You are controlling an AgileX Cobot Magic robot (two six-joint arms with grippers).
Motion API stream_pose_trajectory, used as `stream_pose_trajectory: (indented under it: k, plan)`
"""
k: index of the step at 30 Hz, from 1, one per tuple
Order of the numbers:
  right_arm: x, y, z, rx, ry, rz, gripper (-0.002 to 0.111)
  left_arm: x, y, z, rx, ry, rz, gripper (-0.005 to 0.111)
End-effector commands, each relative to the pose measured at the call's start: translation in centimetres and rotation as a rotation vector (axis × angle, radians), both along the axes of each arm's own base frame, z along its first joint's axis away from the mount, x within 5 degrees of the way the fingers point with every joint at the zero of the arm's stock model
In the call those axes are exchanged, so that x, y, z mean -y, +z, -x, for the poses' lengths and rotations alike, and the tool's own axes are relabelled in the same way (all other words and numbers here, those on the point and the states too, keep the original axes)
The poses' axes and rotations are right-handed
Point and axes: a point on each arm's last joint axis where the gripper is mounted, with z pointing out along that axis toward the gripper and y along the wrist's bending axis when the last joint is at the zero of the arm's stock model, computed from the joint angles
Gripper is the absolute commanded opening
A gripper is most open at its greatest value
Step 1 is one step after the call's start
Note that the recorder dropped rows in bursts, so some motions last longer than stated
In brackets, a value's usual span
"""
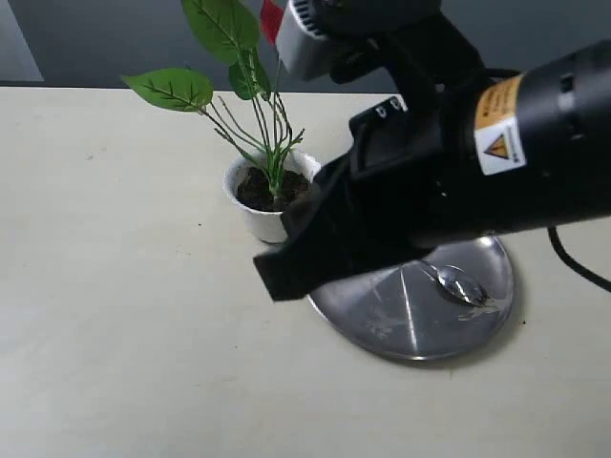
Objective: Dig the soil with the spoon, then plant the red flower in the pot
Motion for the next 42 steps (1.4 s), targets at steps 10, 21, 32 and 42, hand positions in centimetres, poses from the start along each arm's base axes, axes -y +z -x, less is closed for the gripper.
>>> stream_pose_trajectory:
  k: [10,21,32,42]
  plan:
    - [1.0,1.1,2.6,-0.24,0.015,-0.072,-0.001,0.0,0.1,0.0,0.006,-0.007,0.006,0.0]
    - [4.7,3.4,2.8,0.037,-0.04,-0.407,-0.001,0.0,0.1,0.1,0.008,-0.008,0.005,0.0]
    - [14.2,-2.8,1.5,0.205,-0.462,-0.459,-0.001,0.0,0.1,0.1,0.008,-0.008,0.005,0.0]
    - [20.1,-7.8,5.2,0.471,-0.788,-0.514,-0.001,0.0,0.1,0.1,0.008,-0.008,0.005,0.0]
